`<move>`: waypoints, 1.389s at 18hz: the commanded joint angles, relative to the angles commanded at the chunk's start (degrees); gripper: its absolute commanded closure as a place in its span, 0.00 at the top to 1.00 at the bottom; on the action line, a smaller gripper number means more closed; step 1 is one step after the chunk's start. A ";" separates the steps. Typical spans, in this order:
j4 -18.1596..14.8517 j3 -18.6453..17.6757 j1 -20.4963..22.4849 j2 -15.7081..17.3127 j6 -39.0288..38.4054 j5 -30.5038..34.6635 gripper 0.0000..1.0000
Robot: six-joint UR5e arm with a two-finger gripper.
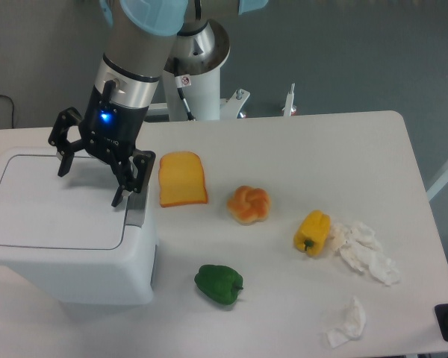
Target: Close the trash can
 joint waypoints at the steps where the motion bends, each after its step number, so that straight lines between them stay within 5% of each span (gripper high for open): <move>1: -0.17 0.09 0.17 0.09 0.09 -0.09 1.00; 6: -0.18 1.14 1.93 1.49 -0.26 0.44 1.00; 14: -0.26 1.76 9.05 3.69 1.22 13.96 1.00; 19: -7.81 1.23 10.98 5.27 7.89 32.58 1.00; 25: -15.55 0.18 19.76 8.17 15.38 35.06 1.00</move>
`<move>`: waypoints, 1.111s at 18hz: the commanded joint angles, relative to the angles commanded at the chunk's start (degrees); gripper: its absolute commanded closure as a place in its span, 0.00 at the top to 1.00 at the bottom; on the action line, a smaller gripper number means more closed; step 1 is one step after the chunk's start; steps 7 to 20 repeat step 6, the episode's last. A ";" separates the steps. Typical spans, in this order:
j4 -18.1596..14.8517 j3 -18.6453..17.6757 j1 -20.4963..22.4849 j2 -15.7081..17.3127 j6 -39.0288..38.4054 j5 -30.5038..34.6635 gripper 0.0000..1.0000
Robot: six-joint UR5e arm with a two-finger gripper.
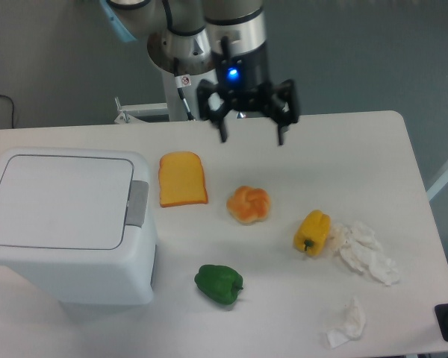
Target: Close the trash can
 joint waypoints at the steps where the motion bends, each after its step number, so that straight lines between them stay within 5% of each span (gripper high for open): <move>1: -0.79 -0.62 1.84 0.70 0.44 0.88 1.00; 6: -4.14 -1.76 10.63 3.17 7.71 1.07 1.00; 20: -4.14 -1.76 10.63 3.17 7.71 1.07 1.00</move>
